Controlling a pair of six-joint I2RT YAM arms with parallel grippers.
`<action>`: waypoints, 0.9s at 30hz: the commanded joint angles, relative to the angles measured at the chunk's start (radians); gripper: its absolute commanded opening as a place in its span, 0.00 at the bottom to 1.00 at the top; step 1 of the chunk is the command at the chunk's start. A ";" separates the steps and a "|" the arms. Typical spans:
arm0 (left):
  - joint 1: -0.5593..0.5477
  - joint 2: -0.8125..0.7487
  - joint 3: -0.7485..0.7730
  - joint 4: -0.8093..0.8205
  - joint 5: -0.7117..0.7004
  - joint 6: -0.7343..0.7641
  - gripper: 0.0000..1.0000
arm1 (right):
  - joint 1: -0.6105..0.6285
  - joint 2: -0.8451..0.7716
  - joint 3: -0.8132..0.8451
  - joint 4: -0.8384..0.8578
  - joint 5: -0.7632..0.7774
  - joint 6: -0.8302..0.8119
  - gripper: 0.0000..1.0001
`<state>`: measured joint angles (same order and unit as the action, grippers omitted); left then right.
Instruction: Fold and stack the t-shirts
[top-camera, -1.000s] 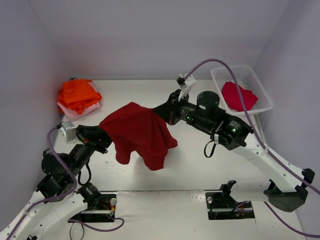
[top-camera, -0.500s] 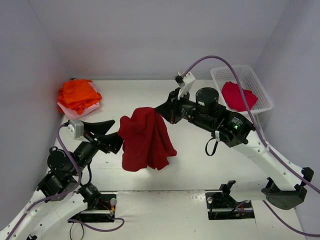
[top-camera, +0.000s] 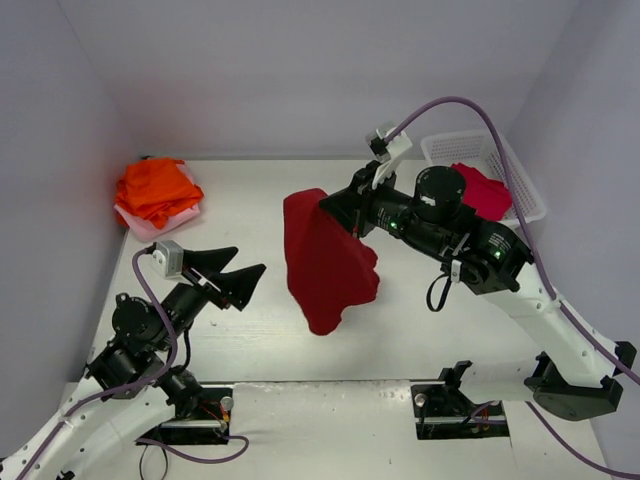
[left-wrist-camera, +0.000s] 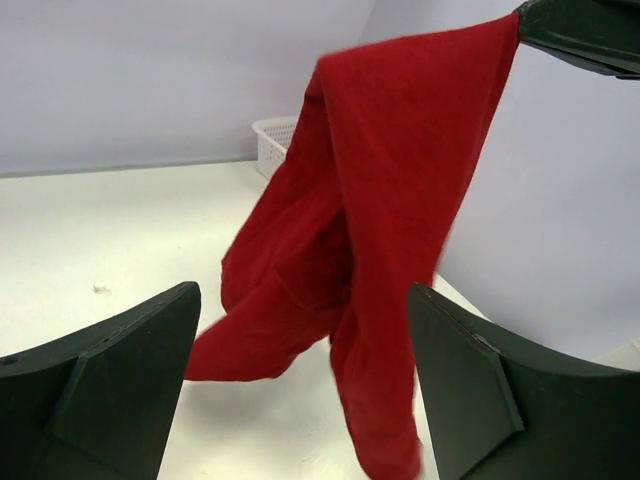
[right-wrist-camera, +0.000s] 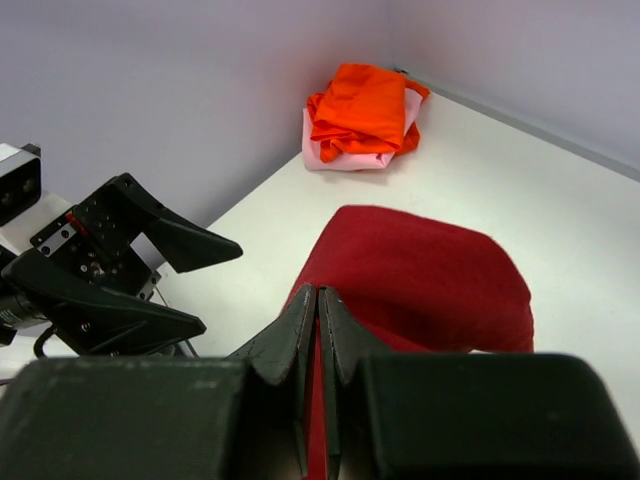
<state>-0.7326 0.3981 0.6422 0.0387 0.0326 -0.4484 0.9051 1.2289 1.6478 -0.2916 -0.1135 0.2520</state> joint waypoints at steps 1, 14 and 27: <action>0.006 0.013 -0.007 0.113 0.007 -0.021 0.78 | 0.002 -0.048 0.035 0.083 0.023 -0.019 0.00; 0.006 0.050 -0.154 0.334 0.024 -0.147 0.78 | 0.002 -0.060 0.061 0.080 0.052 -0.010 0.00; -0.022 0.288 -0.156 0.659 0.078 -0.236 0.78 | 0.003 0.007 -0.055 0.170 0.020 0.044 0.00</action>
<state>-0.7399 0.6636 0.4355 0.5171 0.0814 -0.6491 0.9051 1.2205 1.5963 -0.2649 -0.0967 0.2829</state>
